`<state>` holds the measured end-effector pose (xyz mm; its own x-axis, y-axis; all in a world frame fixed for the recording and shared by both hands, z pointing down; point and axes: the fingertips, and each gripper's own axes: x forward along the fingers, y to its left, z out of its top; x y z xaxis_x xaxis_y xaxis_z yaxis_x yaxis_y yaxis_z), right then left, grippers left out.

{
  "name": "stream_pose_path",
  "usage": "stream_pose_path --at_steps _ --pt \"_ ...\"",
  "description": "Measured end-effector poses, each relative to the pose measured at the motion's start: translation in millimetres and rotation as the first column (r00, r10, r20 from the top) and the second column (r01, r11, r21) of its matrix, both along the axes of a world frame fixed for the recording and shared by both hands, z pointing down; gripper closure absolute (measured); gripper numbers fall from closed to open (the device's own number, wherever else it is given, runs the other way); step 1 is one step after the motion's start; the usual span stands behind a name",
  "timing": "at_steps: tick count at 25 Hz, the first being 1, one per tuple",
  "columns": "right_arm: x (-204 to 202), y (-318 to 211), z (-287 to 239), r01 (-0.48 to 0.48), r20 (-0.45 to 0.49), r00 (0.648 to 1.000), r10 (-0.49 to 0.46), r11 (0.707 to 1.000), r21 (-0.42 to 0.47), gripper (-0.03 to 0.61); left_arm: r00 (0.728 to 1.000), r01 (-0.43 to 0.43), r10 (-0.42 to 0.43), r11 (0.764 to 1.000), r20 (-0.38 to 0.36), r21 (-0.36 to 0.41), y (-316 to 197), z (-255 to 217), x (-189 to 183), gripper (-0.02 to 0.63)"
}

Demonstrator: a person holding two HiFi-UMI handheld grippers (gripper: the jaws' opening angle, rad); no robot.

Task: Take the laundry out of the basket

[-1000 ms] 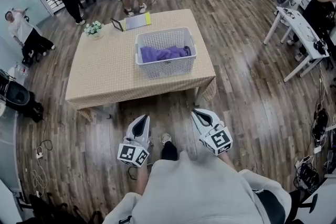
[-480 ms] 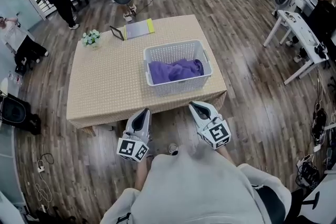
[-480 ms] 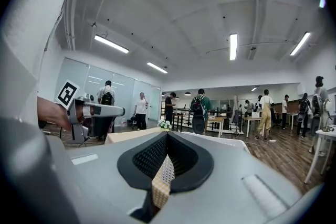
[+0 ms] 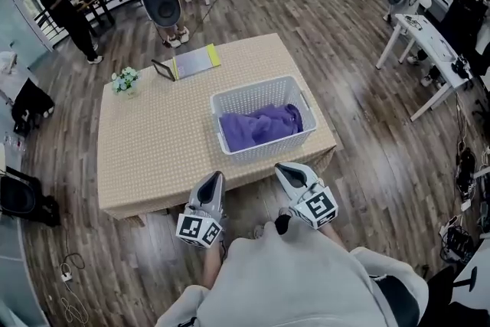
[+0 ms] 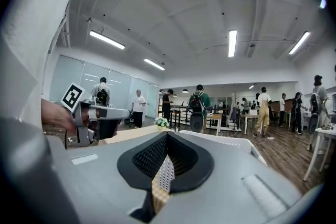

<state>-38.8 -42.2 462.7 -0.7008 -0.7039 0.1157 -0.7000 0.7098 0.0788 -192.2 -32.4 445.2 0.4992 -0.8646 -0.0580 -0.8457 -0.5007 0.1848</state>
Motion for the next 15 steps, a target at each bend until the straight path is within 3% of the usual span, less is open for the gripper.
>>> stream_pose_path --at_steps 7,15 --pt "3 -34 13 -0.007 0.001 1.0 0.007 0.999 -0.032 0.58 1.0 0.026 -0.026 0.999 -0.004 -0.026 -36 13 -5 0.603" --pt "-5 -117 2 0.003 0.042 0.999 -0.002 1.0 -0.011 0.58 0.998 0.06 -0.059 0.998 0.016 -0.029 -113 11 -20 0.603"
